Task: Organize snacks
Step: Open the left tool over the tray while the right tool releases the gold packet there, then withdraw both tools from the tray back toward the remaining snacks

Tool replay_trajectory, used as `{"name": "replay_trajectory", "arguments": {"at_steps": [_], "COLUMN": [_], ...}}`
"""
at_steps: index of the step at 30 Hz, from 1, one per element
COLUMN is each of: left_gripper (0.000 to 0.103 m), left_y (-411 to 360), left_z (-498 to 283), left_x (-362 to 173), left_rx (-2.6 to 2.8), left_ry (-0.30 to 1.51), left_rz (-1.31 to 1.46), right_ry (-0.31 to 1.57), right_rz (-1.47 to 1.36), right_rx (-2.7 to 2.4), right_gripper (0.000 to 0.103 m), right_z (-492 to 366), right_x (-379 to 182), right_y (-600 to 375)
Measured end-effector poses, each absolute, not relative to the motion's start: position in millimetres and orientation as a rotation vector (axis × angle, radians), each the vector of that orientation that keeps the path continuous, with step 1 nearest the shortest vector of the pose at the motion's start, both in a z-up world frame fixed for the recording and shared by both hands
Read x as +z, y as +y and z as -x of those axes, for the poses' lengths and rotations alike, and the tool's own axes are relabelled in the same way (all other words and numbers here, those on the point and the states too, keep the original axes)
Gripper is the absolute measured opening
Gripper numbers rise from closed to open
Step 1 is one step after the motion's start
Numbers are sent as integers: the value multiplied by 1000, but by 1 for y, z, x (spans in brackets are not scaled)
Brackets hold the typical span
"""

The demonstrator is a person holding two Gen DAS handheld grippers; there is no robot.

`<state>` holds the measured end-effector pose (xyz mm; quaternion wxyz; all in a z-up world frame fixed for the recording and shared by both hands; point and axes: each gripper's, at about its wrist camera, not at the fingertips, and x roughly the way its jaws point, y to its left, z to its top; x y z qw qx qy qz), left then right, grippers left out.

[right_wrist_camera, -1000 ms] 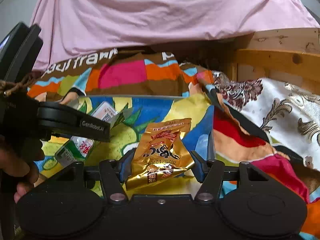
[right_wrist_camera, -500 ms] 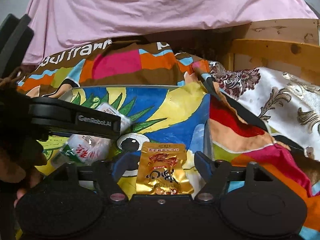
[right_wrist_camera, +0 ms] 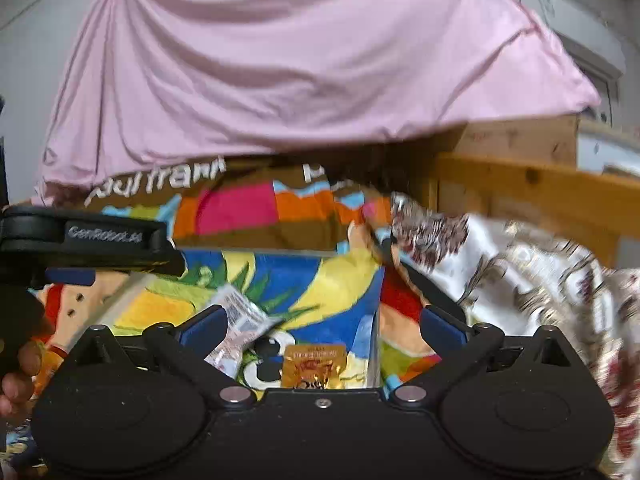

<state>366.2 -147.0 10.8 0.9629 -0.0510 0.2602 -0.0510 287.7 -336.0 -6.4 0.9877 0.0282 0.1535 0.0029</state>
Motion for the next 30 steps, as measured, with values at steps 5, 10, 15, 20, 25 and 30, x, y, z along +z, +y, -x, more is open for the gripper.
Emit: {"name": "replay_trajectory", "arguments": {"at_steps": [5,10,15,20,25,30], "left_gripper": [102,103,103,103,103,103], "left_y": [-134,-120,-104,-84,-65,-49], "left_z": [-326,-282,-238,-195,-163,-138], "left_x": [31,44,49,46,44,39], "left_rx": [-89,-76,-61,-42,-32,-40], "left_ry": [470,418,375,348,341,348], "left_rz": [122,135,147,157,136,100], "right_ry": [236,197,170,148,156,207], "right_rz": [-69,-79,-90,-82,-70,-51], "right_rx": [-2,-20,-27,-13,20,47], "right_gripper": [102,102,102,102,102,102], "right_z": [-249,-215,-181,-144,-112,-85], "right_x": [13,27,36,40,37,30], "right_y": [-339,-340,-334,-323,-307,-292]}}
